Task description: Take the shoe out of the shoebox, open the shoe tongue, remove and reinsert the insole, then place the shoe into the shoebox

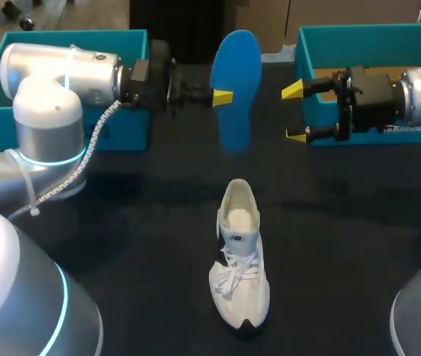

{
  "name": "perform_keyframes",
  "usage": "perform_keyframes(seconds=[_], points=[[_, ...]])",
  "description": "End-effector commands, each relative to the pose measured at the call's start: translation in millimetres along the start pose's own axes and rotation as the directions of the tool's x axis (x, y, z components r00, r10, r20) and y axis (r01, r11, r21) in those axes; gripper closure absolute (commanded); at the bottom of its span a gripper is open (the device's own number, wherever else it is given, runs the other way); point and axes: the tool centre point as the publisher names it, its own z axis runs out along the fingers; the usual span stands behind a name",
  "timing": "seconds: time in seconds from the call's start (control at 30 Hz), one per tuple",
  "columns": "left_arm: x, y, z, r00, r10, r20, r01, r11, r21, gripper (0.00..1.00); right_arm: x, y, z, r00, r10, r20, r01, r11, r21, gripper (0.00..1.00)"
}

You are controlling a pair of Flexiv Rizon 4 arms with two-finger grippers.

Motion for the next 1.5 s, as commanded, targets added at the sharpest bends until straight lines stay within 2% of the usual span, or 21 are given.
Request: perform_keyframes(seconds=[0.03,0.37,0.47,0.57,0.63,0.67,0.7,1.1,1.2,1.27,1.37,1.43,1.47,1.5], points=[[6.9,3,-4,0.792,0.602,0.096,-0.607,0.795,0.018,1.00,-0.4,0.0,1,1.000,0.000,0.001,0.000,1.000,-0.001,0.00],[6.9,3,-4,0.792,0.602,0.096,-0.607,0.795,0.018,1.00,-0.4,0.0,1,1.000,0.000,0.001,0.000,1.000,-0.001,0.00],[7.0,2,-16,0.685,0.722,0.103,-0.726,0.688,0.003,1.00,-0.4,0.0,1,1.000,0.000,0.001,0.000,1.000,-0.001,0.00],[11.6,3,-28,0.575,0.814,0.079,-0.818,0.575,0.023,1.00,-0.4,0.0,1,1.000,0.000,0.001,0.000,1.000,-0.001,0.00],[15.0,8,-33,0.466,0.883,0.050,-0.885,0.466,0.025,1.00,-0.4,0.0,1,1.000,0.000,0.001,0.000,1.000,-0.001,0.00],[17.4,11,-37,0.396,0.918,0.019,-0.917,0.394,0.054,1.00,-0.4,0.0,1,1.000,0.000,0.001,0.000,1.000,-0.001,0.00],[17.3,16,-39,0.326,0.945,-0.010,-0.944,0.326,0.040,1.00,-0.4,0.0,1,1.000,0.000,0.001,0.000,1.000,-0.001,0.00],[17.3,16,-39,0.326,0.945,-0.010,-0.944,0.326,0.040,1.00,-0.4,0.0,1,1.000,0.000,0.001,0.000,1.000,-0.001,0.00],[21.6,15,-26,0.217,0.976,-0.020,-0.974,0.218,0.057,1.00,-0.4,0.0,1,1.000,0.000,0.001,0.000,1.000,-0.001,0.00],[22.8,13,-19,0.157,0.987,0.014,-0.986,0.157,0.052,1.00,-0.4,0.0,1,1.000,0.000,0.001,0.000,1.000,-0.001,0.00],[21.4,10,-17,0.094,0.991,0.096,-0.995,0.097,-0.027,1.00,-0.4,0.0,1,1.000,0.000,0.001,0.000,1.000,-0.001,0.00],[19.8,10,-15,0.085,0.991,0.105,-0.994,0.092,-0.058,1.00,-0.4,0.0,1,1.000,0.000,0.001,0.000,1.000,-0.001,0.00],[15.8,8,-16,0.046,0.995,0.084,-0.992,0.056,-0.111,1.00,-0.4,0.0,1,1.000,0.000,0.001,0.000,1.000,-0.001,0.00],[15.8,8,-16,0.046,0.995,0.084,-0.992,0.056,-0.111,1.00,-0.4,0.0,1,1.000,0.000,0.001,0.000,1.000,-0.001,0.00]])
